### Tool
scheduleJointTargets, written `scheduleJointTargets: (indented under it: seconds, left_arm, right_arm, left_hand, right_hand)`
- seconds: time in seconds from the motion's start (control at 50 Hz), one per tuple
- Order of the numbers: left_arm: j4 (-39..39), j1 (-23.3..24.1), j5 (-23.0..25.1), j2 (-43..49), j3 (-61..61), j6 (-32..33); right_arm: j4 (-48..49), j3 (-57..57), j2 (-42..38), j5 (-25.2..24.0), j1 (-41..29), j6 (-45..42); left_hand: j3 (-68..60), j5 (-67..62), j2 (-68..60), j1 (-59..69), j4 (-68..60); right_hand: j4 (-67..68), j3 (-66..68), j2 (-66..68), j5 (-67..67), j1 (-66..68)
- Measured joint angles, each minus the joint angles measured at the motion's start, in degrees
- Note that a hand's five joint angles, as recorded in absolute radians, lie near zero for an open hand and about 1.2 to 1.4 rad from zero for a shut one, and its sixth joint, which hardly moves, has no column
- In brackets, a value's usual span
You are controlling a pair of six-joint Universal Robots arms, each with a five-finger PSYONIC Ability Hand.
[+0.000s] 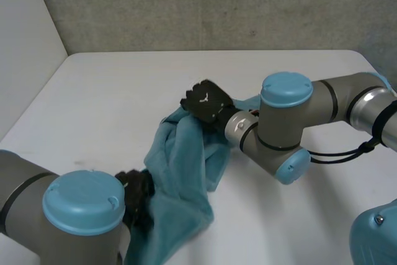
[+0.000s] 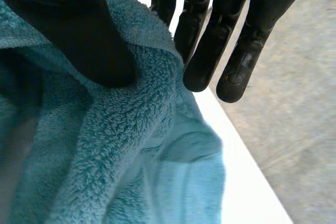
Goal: Fold the laundry
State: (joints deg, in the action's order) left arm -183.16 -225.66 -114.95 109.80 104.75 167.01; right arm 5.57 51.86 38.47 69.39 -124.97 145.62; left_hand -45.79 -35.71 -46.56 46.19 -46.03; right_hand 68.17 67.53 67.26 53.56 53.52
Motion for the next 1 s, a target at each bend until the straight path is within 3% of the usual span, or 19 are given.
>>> scheduleJointTargets:
  seconds: [0.04,0.1,0.22,0.36,0.48,0.6,0.7,0.78,0.86,0.94,1.0]
  left_arm:
    - [-2.19,-0.33,-0.64,-0.04,-1.03,0.57]
    - [-6.95,-2.73,-1.39,-1.57,-4.57,3.84]
    - [-14.7,-10.38,-0.38,-5.76,-14.67,13.52]
    - [-19.91,-16.88,4.5,-8.09,-29.7,23.66]
    - [-20.47,-18.74,7.08,-8.12,-32.71,25.0]
    - [-19.75,-21.77,11.0,-7.45,-29.08,24.63]
    - [-18.19,-23.42,12.12,-6.39,-23.13,24.39]
    - [-16.16,-25.63,12.58,-5.54,-17.17,24.36]
    - [-14.71,-27.36,13.77,-5.2,-12.03,24.43]
    - [-14.21,-27.97,15.2,-5.32,-9.37,24.48]
    - [-14.15,-28.03,15.66,-5.48,-8.77,24.5]
  right_arm:
    - [0.21,-0.91,0.67,1.83,-0.02,0.37]
    - [1.58,-3.51,2.99,7.36,-0.03,1.77]
    - [8.36,-8.88,9.24,18.96,0.81,6.25]
    - [14.42,-9.22,17.65,26.45,3.49,9.31]
    - [14.42,-4.59,20.87,26.84,4.13,9.32]
    - [9.66,9.06,27.55,24.6,4.33,9.05]
    - [3.22,20.12,29.85,21.04,4.27,8.91]
    - [-7.22,26.03,29.94,18.36,4.13,8.7]
    - [-19.68,27.01,29.51,15.86,4.22,8.93]
    - [-24.46,24.58,29.69,13.85,4.47,10.78]
    - [-24.17,22.87,30.24,13.21,4.85,12.84]
  left_hand:
    - [-12.56,-11.73,-11.6,12.59,-11.98]
    - [-21.63,-18.52,-19.95,18.37,-21.74]
    - [-22.3,-18.52,-21.61,18.37,-22.18]
    - [-22.42,-18.52,-21.79,18.37,-22.19]
    - [-22.44,-18.53,-21.83,18.37,-22.2]
    - [-22.57,-18.53,-21.92,18.37,-22.4]
    - [-22.62,-18.52,-21.97,18.37,-22.43]
    - [-22.63,-18.52,-22.0,18.37,-22.44]
    - [-22.63,-18.53,-22.03,18.37,-22.45]
    - [-22.63,-19.7,-22.05,18.38,-22.45]
    - [-22.63,-19.7,-22.05,18.38,-22.45]
  right_hand:
    - [0.05,0.02,0.0,0.0,0.0]
    - [0.05,0.18,0.0,0.0,0.06]
    - [0.15,0.27,0.14,0.59,0.68]
    - [0.15,0.32,0.14,1.85,0.68]
    - [0.15,0.38,0.14,2.09,0.68]
    - [0.15,0.45,0.14,2.09,0.68]
    - [0.15,0.46,0.43,2.09,0.68]
    - [-0.54,-0.07,0.03,2.11,0.69]
    - [-31.75,-31.12,-31.1,-26.38,-22.86]
    - [-44.62,-43.77,-43.57,-40.04,-32.44]
    - [-46.1,-44.81,-44.23,-41.52,-33.42]
